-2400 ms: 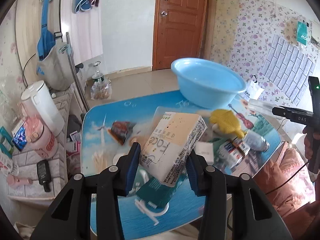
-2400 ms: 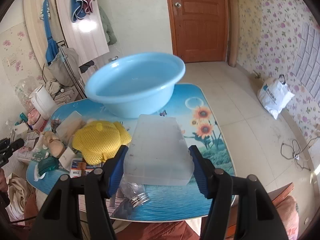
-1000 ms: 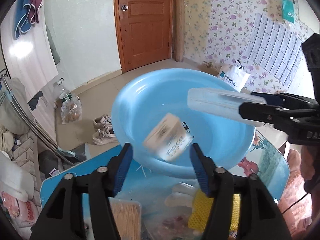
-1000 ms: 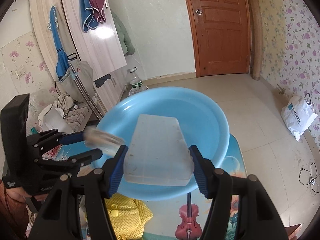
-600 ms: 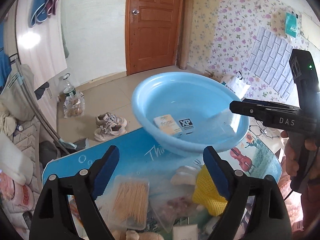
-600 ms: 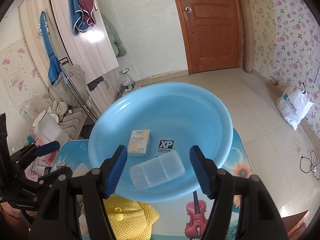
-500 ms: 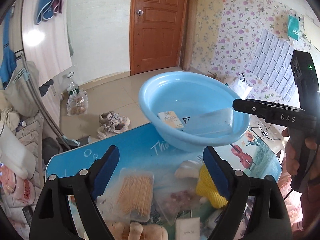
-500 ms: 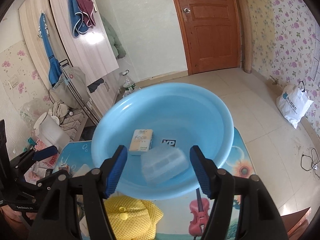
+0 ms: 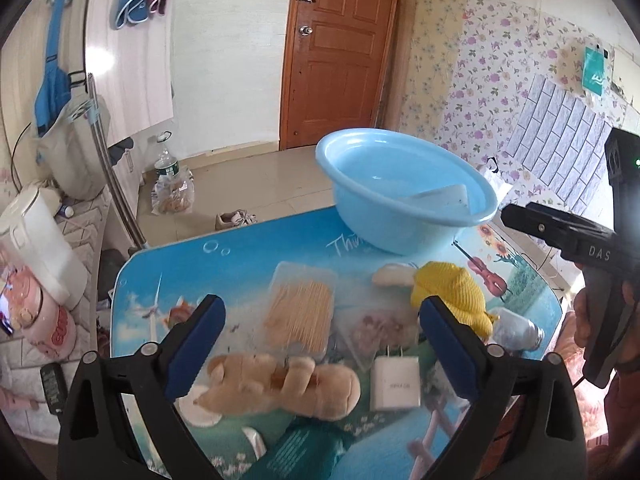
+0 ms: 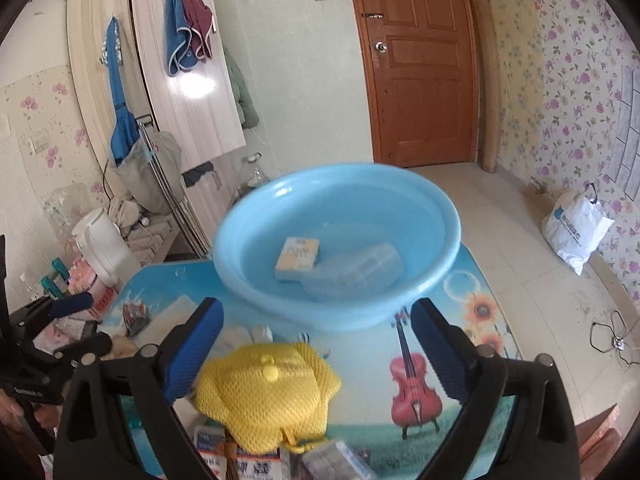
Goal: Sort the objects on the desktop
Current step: 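Withdraw both tools from the basin back over the table, then grasp the dark green packet with the left tool while the right tool grasps the clear bottle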
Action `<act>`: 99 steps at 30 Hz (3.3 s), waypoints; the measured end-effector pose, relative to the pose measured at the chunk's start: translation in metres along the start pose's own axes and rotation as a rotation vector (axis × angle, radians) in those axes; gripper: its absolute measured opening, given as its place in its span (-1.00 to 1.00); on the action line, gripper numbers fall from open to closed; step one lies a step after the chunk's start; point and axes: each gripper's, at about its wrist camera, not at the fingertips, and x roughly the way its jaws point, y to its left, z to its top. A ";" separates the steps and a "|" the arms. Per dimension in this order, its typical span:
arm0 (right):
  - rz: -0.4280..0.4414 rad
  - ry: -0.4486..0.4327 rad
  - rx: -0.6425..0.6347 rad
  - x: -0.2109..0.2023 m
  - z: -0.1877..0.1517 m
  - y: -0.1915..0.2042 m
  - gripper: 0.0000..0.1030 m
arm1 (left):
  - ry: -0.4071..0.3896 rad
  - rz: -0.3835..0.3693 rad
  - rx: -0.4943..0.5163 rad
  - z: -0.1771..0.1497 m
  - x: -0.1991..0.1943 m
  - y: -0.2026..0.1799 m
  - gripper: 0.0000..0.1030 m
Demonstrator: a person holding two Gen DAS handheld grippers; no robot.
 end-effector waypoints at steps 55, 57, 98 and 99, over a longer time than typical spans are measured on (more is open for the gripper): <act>-0.035 0.068 0.007 -0.026 -0.076 -0.022 1.00 | 0.018 0.047 0.032 -0.077 -0.029 -0.001 0.99; -0.039 0.073 0.012 -0.026 -0.077 -0.025 1.00 | 0.021 0.054 0.036 -0.080 -0.029 0.002 0.99; -0.107 0.134 -0.012 -0.020 -0.087 -0.044 1.00 | 0.101 0.032 0.017 -0.109 -0.013 0.022 0.99; -0.110 0.140 -0.012 -0.018 -0.088 -0.044 1.00 | 0.116 0.025 0.027 -0.112 -0.009 0.019 0.99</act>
